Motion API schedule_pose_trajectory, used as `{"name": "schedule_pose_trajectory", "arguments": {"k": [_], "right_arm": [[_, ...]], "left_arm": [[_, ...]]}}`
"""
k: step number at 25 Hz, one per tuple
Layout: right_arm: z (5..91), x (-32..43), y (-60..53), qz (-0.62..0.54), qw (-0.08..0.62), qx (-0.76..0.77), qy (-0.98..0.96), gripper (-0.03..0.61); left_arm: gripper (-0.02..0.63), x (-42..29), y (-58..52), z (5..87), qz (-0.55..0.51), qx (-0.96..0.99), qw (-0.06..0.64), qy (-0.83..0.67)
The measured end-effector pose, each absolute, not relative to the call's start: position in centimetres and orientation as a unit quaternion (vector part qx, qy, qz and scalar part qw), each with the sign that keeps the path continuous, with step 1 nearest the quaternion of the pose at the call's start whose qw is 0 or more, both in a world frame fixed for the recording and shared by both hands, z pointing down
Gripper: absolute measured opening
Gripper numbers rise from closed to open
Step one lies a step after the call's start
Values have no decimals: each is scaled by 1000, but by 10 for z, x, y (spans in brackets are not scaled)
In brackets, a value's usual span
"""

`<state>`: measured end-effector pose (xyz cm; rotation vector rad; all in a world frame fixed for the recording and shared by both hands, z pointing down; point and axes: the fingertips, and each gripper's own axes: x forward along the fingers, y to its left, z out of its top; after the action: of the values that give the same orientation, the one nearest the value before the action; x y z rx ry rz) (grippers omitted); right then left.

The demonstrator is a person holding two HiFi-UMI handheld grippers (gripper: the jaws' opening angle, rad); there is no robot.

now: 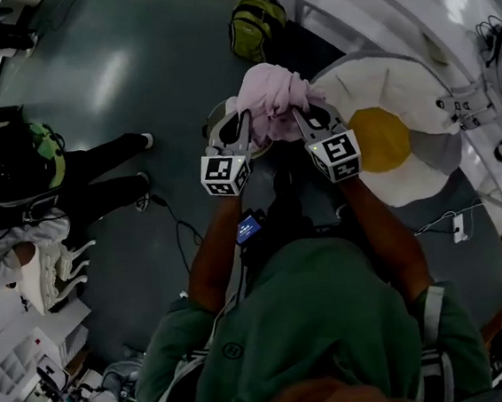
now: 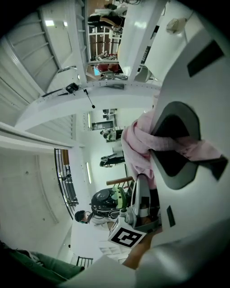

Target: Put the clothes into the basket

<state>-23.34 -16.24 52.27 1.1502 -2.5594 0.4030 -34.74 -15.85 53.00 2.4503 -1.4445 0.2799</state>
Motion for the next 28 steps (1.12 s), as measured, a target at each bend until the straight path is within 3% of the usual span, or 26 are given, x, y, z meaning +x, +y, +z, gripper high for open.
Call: {"name": "schedule_pose_trajectory", "arguments": {"k": [11, 28], "right_arm": [[565, -346, -167, 166, 200, 357, -897, 41], [675, -404, -174, 246, 286, 289, -880, 54]], "left_arm": [[15, -452, -149, 576, 107, 817, 194, -533], [18, -497, -150, 686, 156, 761, 278, -565]]}}
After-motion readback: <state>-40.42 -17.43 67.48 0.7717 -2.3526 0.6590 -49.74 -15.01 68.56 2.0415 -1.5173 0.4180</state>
